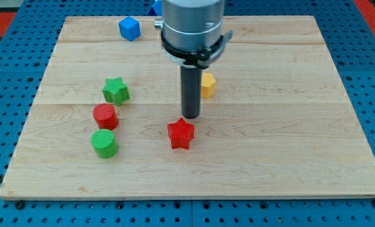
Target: Move the red star to the bottom center of the board
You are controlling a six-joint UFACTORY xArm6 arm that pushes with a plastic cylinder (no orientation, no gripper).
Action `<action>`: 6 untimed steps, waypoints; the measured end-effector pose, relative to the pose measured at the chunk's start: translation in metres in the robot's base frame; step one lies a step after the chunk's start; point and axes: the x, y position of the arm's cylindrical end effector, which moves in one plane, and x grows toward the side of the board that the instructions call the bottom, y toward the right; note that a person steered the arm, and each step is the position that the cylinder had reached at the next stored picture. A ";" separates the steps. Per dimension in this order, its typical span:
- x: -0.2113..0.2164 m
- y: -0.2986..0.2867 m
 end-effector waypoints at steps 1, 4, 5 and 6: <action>0.042 -0.001; -0.042 -0.055; -0.054 -0.144; -0.041 -0.188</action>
